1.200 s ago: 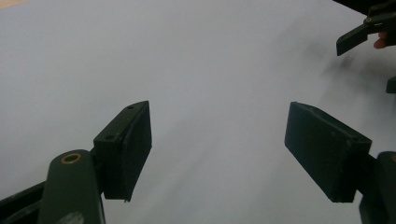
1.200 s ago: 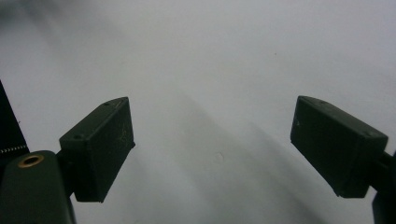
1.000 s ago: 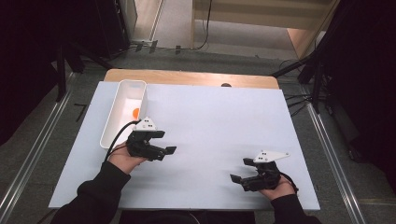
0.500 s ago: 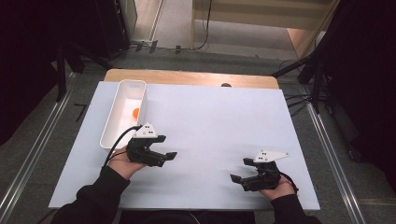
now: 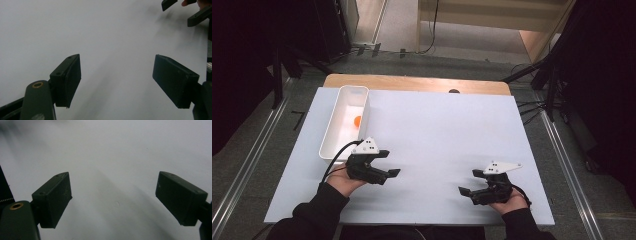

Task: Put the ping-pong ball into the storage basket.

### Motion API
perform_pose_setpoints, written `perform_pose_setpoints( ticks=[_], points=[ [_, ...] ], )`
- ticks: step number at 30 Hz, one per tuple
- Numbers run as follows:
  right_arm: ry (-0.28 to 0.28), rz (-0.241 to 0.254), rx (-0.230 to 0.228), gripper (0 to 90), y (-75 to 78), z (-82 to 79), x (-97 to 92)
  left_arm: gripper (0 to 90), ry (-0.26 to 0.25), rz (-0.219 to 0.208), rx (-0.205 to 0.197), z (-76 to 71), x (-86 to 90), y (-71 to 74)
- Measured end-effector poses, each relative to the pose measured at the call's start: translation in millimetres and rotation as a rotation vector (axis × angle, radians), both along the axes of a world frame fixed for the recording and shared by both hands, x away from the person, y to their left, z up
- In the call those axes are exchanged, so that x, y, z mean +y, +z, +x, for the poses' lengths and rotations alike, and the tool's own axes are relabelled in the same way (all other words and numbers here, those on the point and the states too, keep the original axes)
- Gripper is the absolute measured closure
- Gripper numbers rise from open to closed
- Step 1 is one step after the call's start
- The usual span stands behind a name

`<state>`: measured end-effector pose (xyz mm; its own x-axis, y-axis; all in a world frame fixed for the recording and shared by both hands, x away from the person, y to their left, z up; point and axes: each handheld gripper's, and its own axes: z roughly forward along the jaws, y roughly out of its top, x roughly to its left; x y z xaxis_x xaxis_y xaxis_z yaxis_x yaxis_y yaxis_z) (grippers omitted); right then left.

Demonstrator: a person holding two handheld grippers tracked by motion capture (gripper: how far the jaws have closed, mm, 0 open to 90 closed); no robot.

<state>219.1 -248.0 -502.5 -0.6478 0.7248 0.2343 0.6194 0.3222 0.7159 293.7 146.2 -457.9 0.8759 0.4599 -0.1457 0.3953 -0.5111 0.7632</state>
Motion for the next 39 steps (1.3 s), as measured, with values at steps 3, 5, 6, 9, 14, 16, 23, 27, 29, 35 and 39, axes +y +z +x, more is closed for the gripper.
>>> perform_pose_setpoints(
  ticks=[3,5,6,9,14,16,23,27,29,35,39],
  points=[
    [0.000,0.000,0.000,12.0,0.0,-0.1,0.0,23.3,-0.013,0.010,-0.003,-1.6,1.3,-1.9],
    [0.002,0.001,0.001,11.9,0.2,-0.2,-0.1,23.3,-0.021,0.009,-0.007,-3.2,2.2,-2.7],
    [0.001,0.002,0.001,11.9,0.2,-0.2,-0.1,23.3,-0.021,0.004,-0.010,-4.2,2.5,-3.7],
    [0.000,0.003,-0.001,11.9,0.1,-0.2,-0.3,23.2,-0.033,0.013,-0.021,-5.3,5.1,-5.4],
    [-0.001,0.000,0.000,12.0,0.0,-0.1,-0.1,23.2,-0.046,0.021,-0.001,-7.1,7.5,-9.9],
    [-0.001,-0.001,0.000,12.0,0.0,-0.1,0.0,23.2,-0.052,0.028,-0.004,-7.7,7.7,-11.3],
    [-0.003,0.000,-0.001,12.0,-0.2,0.0,-0.4,23.2,-0.070,0.040,-0.013,-11.2,11.9,-12.4],
    [0.004,0.000,-0.003,12.0,0.0,-0.4,-0.6,23.2,-0.066,0.057,-0.017,-13.2,14.3,-13.2],
    [0.005,0.000,-0.003,12.0,0.1,-0.6,-0.5,23.2,-0.062,0.047,-0.009,-13.4,16.6,-13.5],
    [0.001,-0.001,0.000,11.9,0.3,-1.0,-0.4,23.2,-0.065,0.047,-0.005,-16.8,20.5,-13.5],
    [0.001,-0.003,0.001,11.9,0.1,-0.9,0.1,23.2,-0.060,0.051,-0.004,-18.0,23.1,-13.7]
  ],
)
